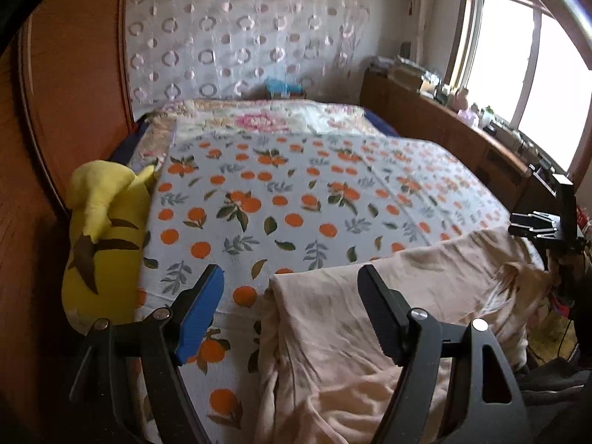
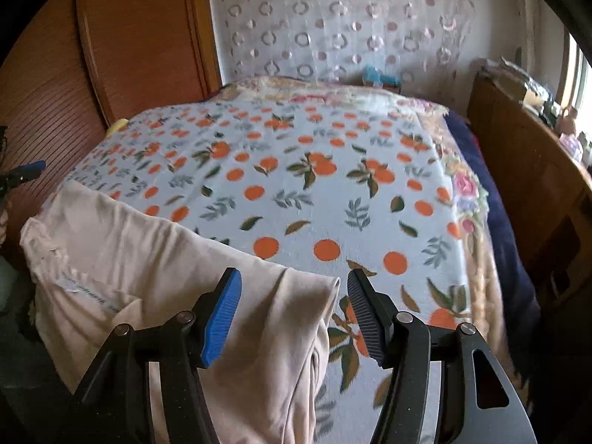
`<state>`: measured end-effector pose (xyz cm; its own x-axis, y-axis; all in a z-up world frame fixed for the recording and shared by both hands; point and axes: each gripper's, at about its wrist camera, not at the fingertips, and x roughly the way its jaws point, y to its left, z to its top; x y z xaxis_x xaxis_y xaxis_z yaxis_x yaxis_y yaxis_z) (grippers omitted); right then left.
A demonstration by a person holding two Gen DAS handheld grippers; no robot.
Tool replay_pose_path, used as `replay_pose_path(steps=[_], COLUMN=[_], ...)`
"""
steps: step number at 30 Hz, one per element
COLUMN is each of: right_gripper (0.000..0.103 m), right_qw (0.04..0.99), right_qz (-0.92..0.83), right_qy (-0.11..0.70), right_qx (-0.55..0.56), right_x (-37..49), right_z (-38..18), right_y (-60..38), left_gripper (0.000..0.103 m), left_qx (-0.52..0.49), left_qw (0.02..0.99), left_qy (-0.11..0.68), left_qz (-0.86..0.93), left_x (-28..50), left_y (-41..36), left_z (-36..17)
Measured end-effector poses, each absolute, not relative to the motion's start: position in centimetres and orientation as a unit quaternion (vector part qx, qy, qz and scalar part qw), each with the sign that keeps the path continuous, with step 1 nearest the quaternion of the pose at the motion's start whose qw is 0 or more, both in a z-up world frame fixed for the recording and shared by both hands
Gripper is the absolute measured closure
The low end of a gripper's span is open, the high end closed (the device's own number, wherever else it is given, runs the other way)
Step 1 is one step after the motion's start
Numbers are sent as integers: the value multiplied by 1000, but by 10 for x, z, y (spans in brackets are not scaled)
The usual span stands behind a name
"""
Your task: Fold small clothes
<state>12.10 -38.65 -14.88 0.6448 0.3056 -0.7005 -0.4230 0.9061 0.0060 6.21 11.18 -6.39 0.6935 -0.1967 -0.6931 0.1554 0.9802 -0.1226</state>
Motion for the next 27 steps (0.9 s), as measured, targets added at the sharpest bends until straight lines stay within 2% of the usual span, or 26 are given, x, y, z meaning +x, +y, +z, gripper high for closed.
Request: replay_pose_path(steps=[15, 24, 25, 27], right_gripper=[41, 38, 38, 38], right_qw=[896, 893, 891, 888], right_qz=[183, 172, 174, 181], right_qy=[395, 404, 407, 414], right_qx=[-84, -101, -97, -85], right_x=[133, 126, 126, 131], right_z=[-155, -157, -157, -158], right_y=[-376, -368, -368, -373], left_gripper=[28, 28, 28, 38], left_qx=[-10, 6, 8, 8], left_qw=[885, 888, 888, 888], left_qy=[457, 451, 450, 448], left_qz=[-92, -93, -94, -102], left_x=[95, 92, 92, 92], left_y=[102, 101, 102, 102], left_z=[-113, -113, -113, -112])
